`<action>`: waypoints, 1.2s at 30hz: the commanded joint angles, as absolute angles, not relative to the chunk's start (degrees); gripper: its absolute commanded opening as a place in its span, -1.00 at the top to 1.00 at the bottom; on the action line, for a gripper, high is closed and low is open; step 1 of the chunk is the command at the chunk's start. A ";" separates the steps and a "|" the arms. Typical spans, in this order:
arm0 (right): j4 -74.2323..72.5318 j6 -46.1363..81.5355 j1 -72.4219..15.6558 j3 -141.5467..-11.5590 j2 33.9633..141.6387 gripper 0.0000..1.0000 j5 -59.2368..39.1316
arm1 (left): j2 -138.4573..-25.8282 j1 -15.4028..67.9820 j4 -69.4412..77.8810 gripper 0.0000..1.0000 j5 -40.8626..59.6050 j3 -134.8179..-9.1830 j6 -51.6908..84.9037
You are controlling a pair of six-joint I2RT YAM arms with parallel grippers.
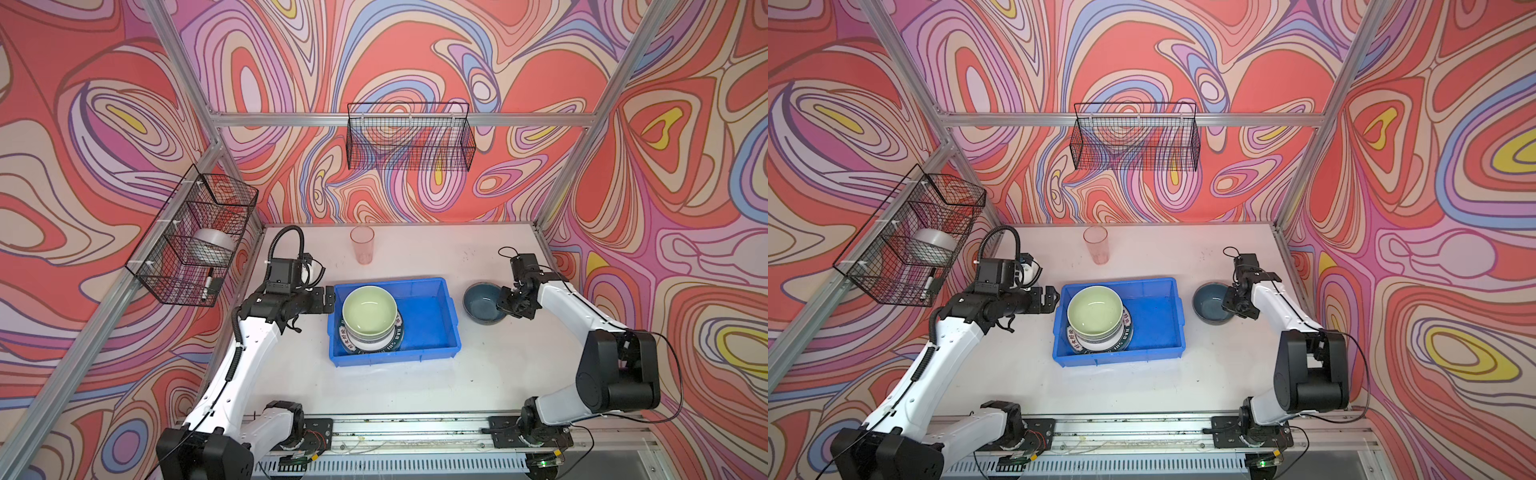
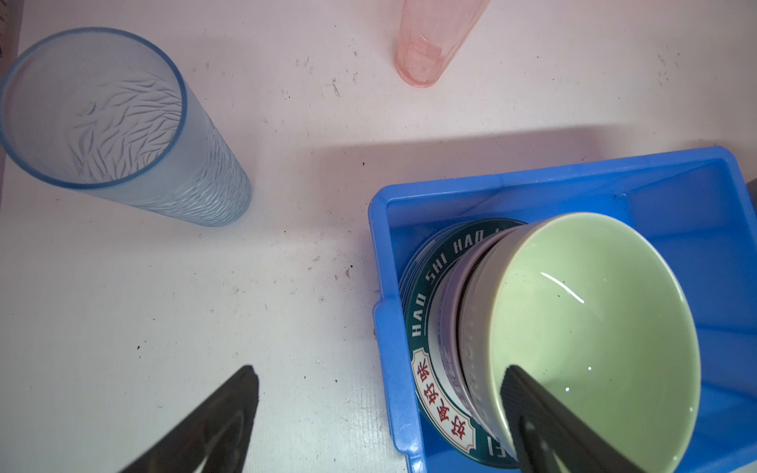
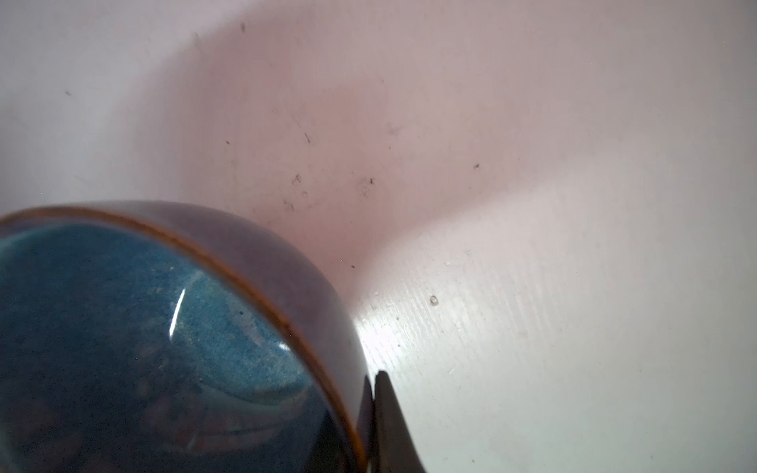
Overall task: Place the mixed dishes into the plastic bin
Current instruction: 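Close the right gripper on the dark teal bowl's rim, then lift the dark teal bowl with the right gripper and carry it over the bin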
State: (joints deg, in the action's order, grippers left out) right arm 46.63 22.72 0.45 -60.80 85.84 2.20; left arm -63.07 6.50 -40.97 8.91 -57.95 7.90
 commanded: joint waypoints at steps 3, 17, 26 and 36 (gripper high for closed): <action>47.21 20.91 0.70 -68.04 82.76 1.00 0.35 | -62.59 6.77 -42.40 -0.91 8.17 -57.52 7.21; 56.50 19.08 -11.96 -85.86 84.45 1.00 -3.68 | -62.88 6.77 -42.88 -0.91 5.90 -57.57 7.13; 56.07 18.94 -24.66 -96.53 90.75 1.00 -10.88 | -62.82 6.77 -42.89 -0.91 5.89 -57.48 7.03; 55.38 19.27 -36.62 -103.80 100.85 1.00 -9.88 | -62.76 6.77 -42.72 -0.91 6.78 -57.67 7.22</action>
